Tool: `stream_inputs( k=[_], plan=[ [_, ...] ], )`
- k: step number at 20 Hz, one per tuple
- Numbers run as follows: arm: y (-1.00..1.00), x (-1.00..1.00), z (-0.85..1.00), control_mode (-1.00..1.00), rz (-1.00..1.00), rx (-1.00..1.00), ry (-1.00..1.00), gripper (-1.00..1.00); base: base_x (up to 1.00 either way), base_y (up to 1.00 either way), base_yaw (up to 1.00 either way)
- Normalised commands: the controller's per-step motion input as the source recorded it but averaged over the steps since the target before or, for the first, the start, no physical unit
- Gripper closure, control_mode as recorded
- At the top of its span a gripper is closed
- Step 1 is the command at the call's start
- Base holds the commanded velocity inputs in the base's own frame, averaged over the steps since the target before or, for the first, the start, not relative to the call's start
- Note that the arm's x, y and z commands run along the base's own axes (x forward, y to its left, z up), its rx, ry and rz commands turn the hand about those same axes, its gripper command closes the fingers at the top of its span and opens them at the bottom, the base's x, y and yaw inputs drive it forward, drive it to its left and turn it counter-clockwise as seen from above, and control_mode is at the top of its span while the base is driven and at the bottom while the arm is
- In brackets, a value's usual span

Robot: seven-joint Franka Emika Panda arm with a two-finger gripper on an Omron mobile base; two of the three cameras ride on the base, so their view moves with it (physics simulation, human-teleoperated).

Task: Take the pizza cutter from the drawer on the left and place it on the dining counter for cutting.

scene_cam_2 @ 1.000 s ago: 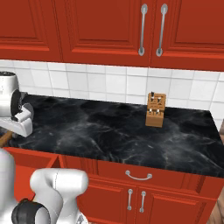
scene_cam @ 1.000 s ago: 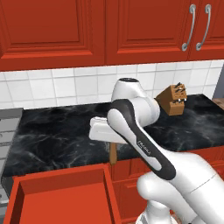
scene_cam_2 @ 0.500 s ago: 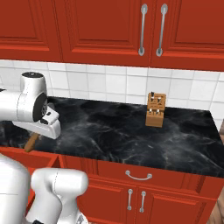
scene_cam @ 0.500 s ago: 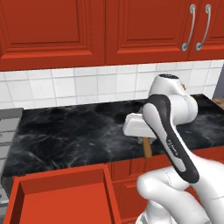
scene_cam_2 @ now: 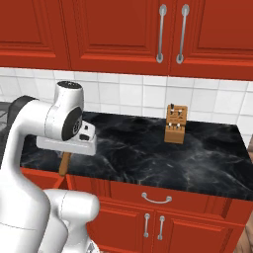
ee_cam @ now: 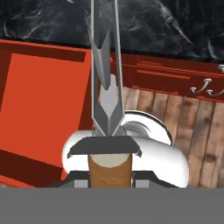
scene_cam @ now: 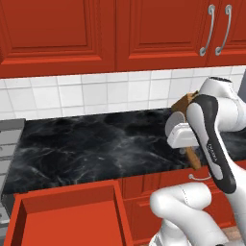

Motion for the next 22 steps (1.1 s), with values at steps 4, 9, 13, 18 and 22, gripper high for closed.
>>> stream_inputs(
  k=[4, 9, 13, 18, 22],
  plan=[
    [-0.19, 0.08, 0.01, -1.0, 0.17, -0.01, 0.0, 1.0, 0.0, 0.0, 0.0],
    [0.0, 0.1, -0.03, -1.0, 0.12, -0.09, 0.0, 1.0, 0.0, 0.0, 0.0],
    [0.0, 0.0, -0.01, -1.0, 0.08, -0.04, 0.0, 1.0, 0.0, 0.0, 0.0],
    [0.0, 0.0, 0.0, -1.0, -0.02, 0.0, 0.0, 1.0, 0.0, 0.0, 0.0],
    [0.0, 0.0, 0.0, -1.0, -0.12, 0.0, 0.0, 1.0, 0.0, 0.0, 0.0]
  ],
)
